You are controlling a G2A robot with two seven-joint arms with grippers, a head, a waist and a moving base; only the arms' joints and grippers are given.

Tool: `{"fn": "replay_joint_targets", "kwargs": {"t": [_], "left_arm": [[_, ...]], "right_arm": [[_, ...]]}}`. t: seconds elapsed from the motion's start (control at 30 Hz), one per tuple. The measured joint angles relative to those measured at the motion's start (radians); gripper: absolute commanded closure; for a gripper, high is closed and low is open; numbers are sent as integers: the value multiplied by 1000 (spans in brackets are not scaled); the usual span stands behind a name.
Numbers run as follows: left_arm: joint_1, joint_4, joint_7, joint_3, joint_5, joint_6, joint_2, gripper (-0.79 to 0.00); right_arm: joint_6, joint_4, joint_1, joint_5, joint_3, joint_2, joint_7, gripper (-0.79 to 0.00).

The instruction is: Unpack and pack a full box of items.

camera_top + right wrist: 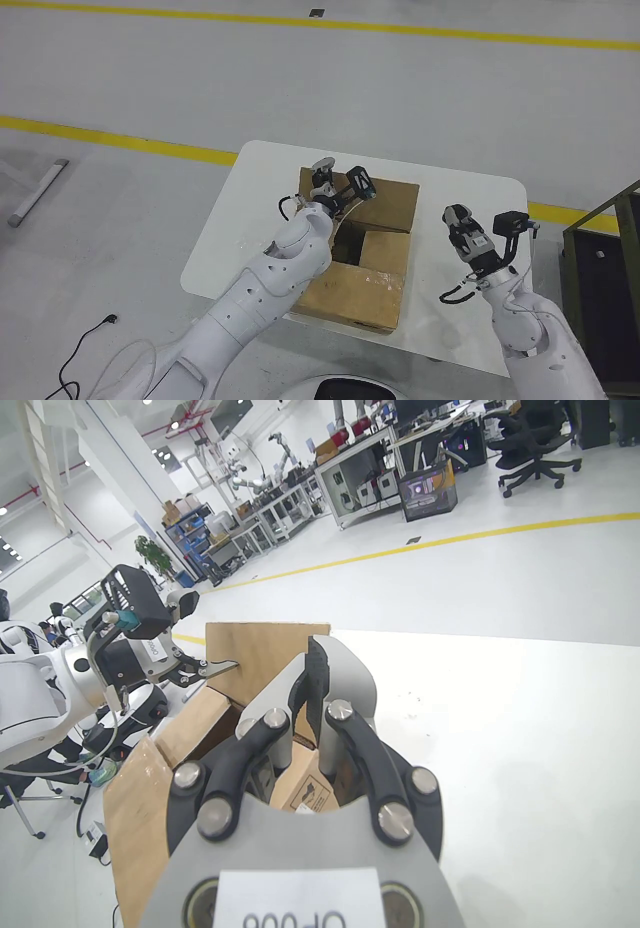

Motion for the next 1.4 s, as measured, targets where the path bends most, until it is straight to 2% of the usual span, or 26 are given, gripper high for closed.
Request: {"fn": "replay_joint_targets", "kwargs": {"t": [0.2, 0.4, 0.5, 0.6, 0.73, 0.9, 1.07, 1.17, 1.33, 1.37, 1.4], "left_arm": [[-11, 38, 10, -16, -2, 23, -15, -785], [23, 5, 24, -69, 6, -6, -2, -785], [64, -56, 30, -114, 22, -59, 19, -785], [124, -156, 36, -177, 34, -143, 48, -785], [233, -341, 34, -283, 15, -319, 91, -785], [340, -526, 30, -391, -56, -604, 132, -785], [401, -644, 12, -460, -115, -852, 159, -785], [431, -682, 25, -492, -134, -923, 172, -785], [490, -724, 35, -546, -162, -944, 188, -785], [500, -728, 34, -555, -168, -940, 190, -785], [509, -735, 30, -562, -167, -934, 192, -785]], "right_arm": [[19, 151, 179, -28, -112, -15, 83, 0], [35, 326, 337, -45, -232, -38, 146, 0], [37, 404, 391, -31, -276, -50, 173, 0], [30, 465, 431, -24, -307, -59, 182, 0], [-1, 493, 456, -15, -326, -66, 171, 0], [-139, 419, 409, 16, -282, -53, 107, 0], [-280, 293, 291, 20, -178, -17, 155, 0], [-361, 216, 211, 27, -114, 4, 221, 0], [-450, 96, 76, 102, -41, 33, 372, 0], [-456, 82, 57, 120, -33, 37, 401, -18], [-461, 69, 39, 136, -29, 41, 435, -302]]}}
